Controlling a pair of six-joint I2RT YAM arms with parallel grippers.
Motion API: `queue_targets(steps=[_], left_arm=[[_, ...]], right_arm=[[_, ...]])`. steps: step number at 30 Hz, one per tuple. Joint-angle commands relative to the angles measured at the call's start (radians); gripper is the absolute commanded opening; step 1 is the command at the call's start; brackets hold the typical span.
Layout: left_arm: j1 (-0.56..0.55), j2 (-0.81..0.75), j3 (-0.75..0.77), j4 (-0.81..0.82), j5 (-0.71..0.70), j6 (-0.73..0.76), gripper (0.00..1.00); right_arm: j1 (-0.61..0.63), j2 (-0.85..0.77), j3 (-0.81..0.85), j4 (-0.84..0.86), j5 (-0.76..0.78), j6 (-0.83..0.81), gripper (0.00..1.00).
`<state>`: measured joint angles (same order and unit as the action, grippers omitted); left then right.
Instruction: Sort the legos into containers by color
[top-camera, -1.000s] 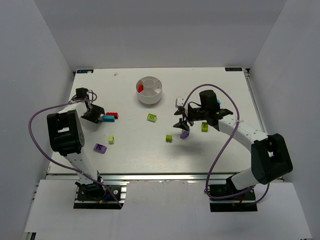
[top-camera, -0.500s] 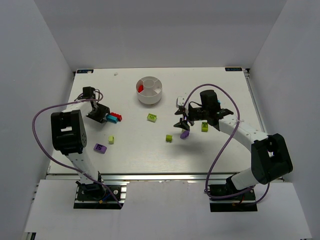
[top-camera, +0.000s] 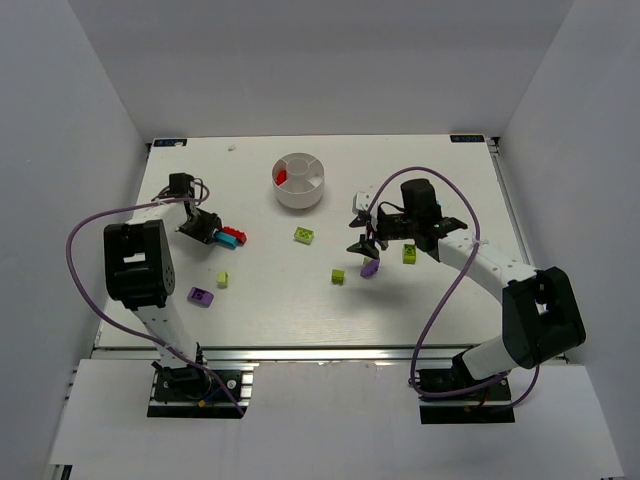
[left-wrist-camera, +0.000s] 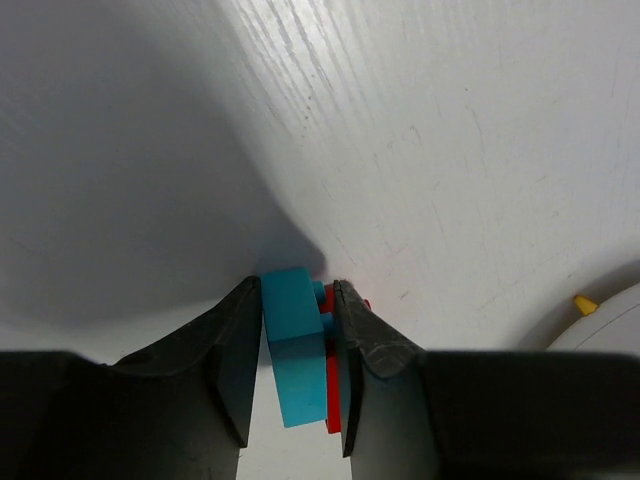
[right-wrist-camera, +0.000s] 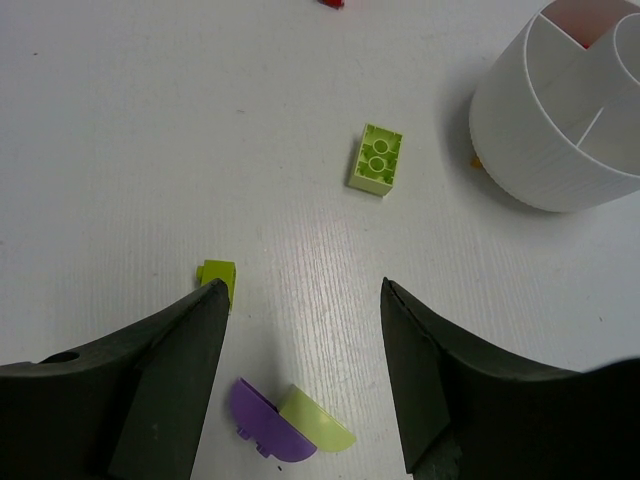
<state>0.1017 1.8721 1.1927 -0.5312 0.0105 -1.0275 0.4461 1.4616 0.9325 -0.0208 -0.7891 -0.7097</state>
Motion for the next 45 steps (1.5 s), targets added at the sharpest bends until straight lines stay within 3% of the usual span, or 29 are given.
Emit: queue_targets(steps=[1,11,15,22,26,34,35,45], left_arm=[[-0.016,0.009,0.002,-0.03,0.02,0.003,0.35],[-0.017,-0.033,0.019,0.019,0.065,0.084,0.08],[-0.043,-0.117,-0.007,0.089,0.101,0.188,0.0],[-0.152,-0.352,-0.155,0.29,0.158,0.265,0.0],[-0.207,-0.465,-0.249,0.424,0.19,0.27,0.0],[-0.325,-0.61,-0.375,0.557,0.161,0.28,0.0],[-0.336,-0.62,-0.378,0.554,0.154,0.285,0.0],[-0.422,-0.648,-0.378,0.568,0.111,0.285,0.0]], right_arm=[[-0.003,-0.027,-0.014,0.035,-0.03,0.009,0.68],[-0.001,-0.011,0.011,0.022,-0.064,0.027,0.67],[0.035,0.045,0.1,-0.065,-0.101,0.143,0.65],[0.141,0.16,0.287,-0.026,-0.087,0.64,0.59],[0.189,0.212,0.359,0.01,-0.006,0.807,0.62],[0.263,0.278,0.488,-0.019,0.198,0.935,0.7],[0.266,0.287,0.496,-0.022,0.209,0.943,0.83],[0.281,0.332,0.522,-0.024,0.298,1.009,0.8]])
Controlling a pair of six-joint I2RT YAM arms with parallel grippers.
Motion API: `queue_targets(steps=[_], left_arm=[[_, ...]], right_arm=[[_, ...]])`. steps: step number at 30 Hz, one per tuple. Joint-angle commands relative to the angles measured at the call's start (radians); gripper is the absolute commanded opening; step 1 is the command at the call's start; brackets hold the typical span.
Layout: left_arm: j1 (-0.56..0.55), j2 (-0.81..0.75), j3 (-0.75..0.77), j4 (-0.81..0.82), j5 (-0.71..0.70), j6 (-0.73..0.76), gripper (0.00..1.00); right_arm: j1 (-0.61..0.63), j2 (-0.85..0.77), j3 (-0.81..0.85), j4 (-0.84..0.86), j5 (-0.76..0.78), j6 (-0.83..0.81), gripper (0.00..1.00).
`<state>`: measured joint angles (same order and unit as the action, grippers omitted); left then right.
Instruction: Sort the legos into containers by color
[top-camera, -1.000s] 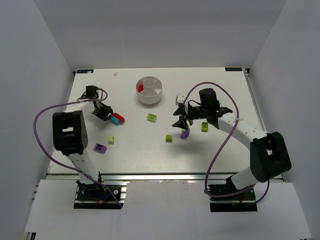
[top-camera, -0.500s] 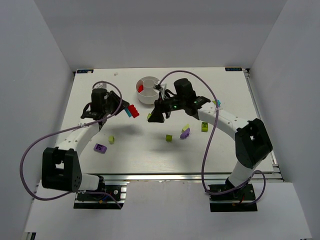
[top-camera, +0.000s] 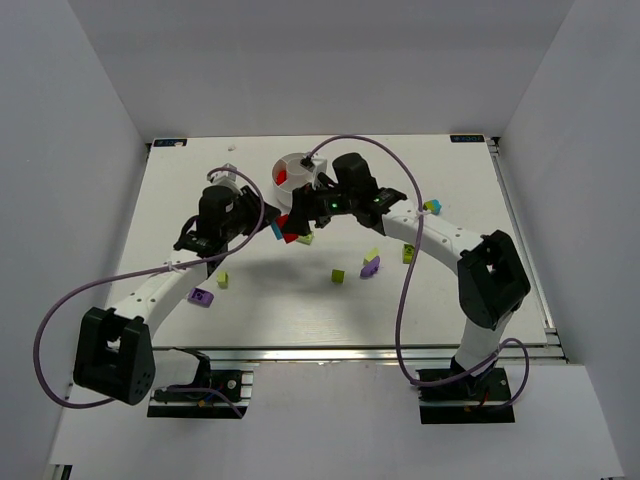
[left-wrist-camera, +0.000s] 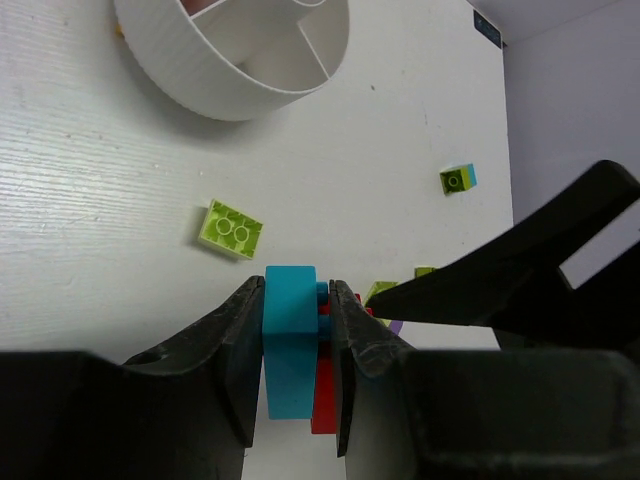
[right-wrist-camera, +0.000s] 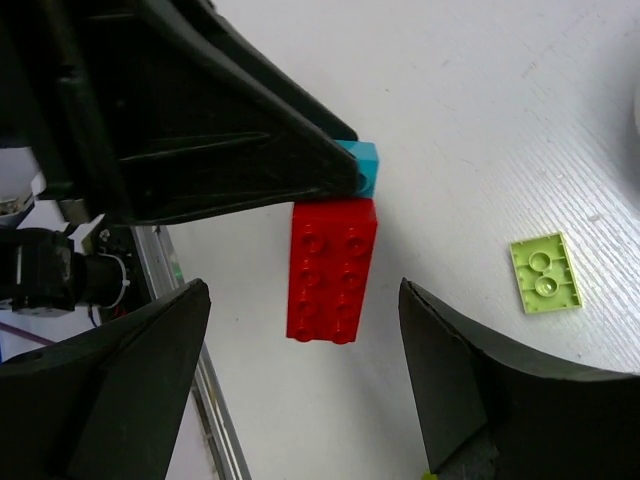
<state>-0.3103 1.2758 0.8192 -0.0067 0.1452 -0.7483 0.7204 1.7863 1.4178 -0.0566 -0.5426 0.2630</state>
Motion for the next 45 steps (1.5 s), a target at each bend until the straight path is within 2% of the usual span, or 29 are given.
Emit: queue_targets(steps=[1,7,13,16,17,19,20,22,23,24,30,39,42,45], left_arm=[[-0.015,-0.058,-0.006,0.047,-0.025,0.004,0.0],[-0.035,-0.075,-0.017,0.056,-0.029,-0.008,0.0],[-0.05,-0.076,-0.026,0.062,-0.033,-0.016,0.0],[-0.053,-0.076,-0.025,0.062,-0.039,-0.016,0.0],[-0.053,-0.075,-0.025,0.057,-0.042,-0.016,0.0],[-0.055,-0.075,-0.02,0.048,-0.055,-0.008,0.0],[-0.055,-0.073,-0.02,0.041,-0.061,-0.005,0.0],[-0.055,-0.072,-0.014,0.028,-0.082,0.01,0.0],[-0.055,-0.067,-0.009,0.014,-0.088,0.016,0.0],[-0.055,-0.063,0.003,0.013,-0.093,0.032,0.0],[-0.052,0.006,0.078,-0.053,-0.182,0.109,0.0],[-0.052,0.218,0.319,-0.093,-0.301,0.132,0.0],[-0.053,0.287,0.389,-0.052,-0.27,0.164,0.0],[-0.053,0.322,0.408,0.063,-0.12,0.283,0.0]], right_arm=[[0.007,0.008,0.036,0.012,0.058,0.035,0.8],[0.007,0.027,0.046,0.008,0.082,0.016,0.72],[0.008,0.044,0.061,0.018,0.038,0.018,0.6],[0.007,0.045,0.061,0.03,0.013,0.015,0.48],[0.007,0.042,0.061,0.034,0.009,0.012,0.39],[0.007,0.033,0.053,0.043,0.003,-0.001,0.29],[0.007,0.024,0.052,0.044,0.001,-0.014,0.19],[-0.001,0.007,0.043,0.046,-0.002,-0.027,0.11],[-0.006,0.001,0.037,0.046,-0.003,-0.031,0.03],[-0.019,-0.005,0.03,0.046,-0.017,-0.033,0.0],[-0.116,-0.074,-0.052,0.112,-0.065,-0.077,0.0],[-0.268,-0.194,-0.196,0.138,-0.065,-0.16,0.0],[-0.306,-0.225,-0.223,0.138,-0.074,-0.186,0.0],[-0.337,-0.254,-0.256,0.149,-0.121,-0.223,0.0]])
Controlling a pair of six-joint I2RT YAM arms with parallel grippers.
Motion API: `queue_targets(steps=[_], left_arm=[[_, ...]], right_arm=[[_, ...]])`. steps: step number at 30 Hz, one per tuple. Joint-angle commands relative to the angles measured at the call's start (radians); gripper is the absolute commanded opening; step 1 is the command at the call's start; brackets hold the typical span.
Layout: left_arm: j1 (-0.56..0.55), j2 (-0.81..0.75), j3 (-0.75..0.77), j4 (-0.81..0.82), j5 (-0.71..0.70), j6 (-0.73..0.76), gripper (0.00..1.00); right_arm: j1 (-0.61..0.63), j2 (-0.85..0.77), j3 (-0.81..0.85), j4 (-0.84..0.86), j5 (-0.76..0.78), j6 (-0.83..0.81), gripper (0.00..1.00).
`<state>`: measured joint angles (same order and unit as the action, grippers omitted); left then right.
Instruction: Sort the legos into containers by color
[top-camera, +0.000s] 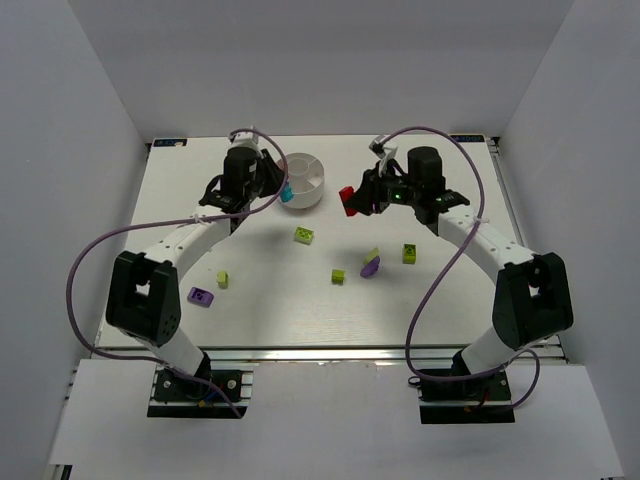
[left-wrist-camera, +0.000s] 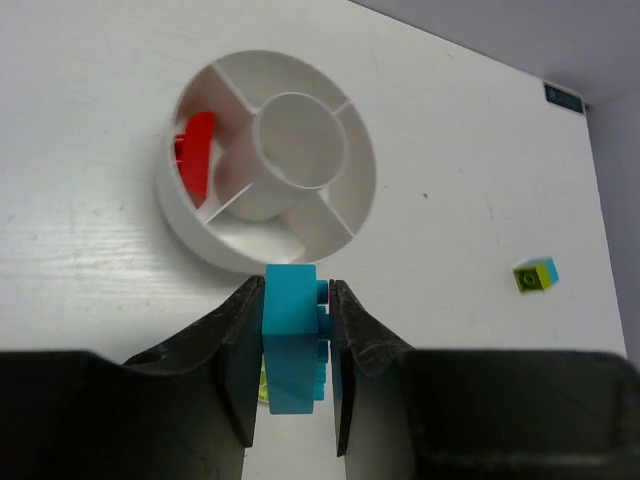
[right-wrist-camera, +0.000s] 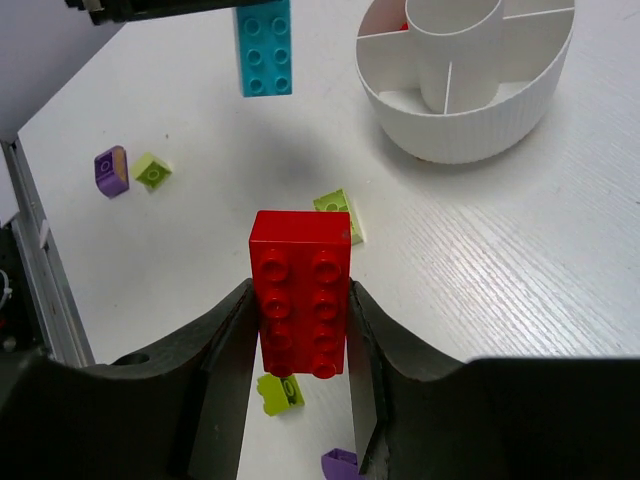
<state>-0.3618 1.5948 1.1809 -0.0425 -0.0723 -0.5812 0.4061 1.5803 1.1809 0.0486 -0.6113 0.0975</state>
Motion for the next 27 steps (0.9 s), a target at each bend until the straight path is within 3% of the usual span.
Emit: queue_targets(steps=[1,6,9,13,16,19,27], left_arm=[[-0.002,0.019,0.045,0.136,0.215,0.165,0.0],[-0.002,0.045,0.049,0.227,0.462,0.513,0.0],[-0.002,0.062,0.043,0.253,0.577,0.882,0.0],[-0.002,0.252,0.329,-0.099,0.597,1.218,0.0],[-0.002,0.333,0.42,-0.244,0.594,1.345,0.0],[-0.002,0.352,0.41,-0.205,0.602,1.345,0.0],[-0.003,0.375,0.401,-0.152,0.545,1.34,0.26]], right_arm=[[-0.029,-0.063,-0.027,0.045,-0.076,-0.073,0.0],[-0.067,-0.094,-0.061,0.037,-0.275,-0.22,0.0],[-0.078,-0.105,-0.06,-0.001,-0.36,-0.324,0.0],[-0.096,-0.115,-0.064,-0.015,-0.372,-0.372,0.0],[-0.115,-0.106,-0.063,-0.012,-0.37,-0.361,0.0],[-0.121,-0.091,-0.049,-0.007,-0.37,-0.351,0.0],[-0.124,-0.094,-0.052,-0.004,-0.377,-0.346,0.0]])
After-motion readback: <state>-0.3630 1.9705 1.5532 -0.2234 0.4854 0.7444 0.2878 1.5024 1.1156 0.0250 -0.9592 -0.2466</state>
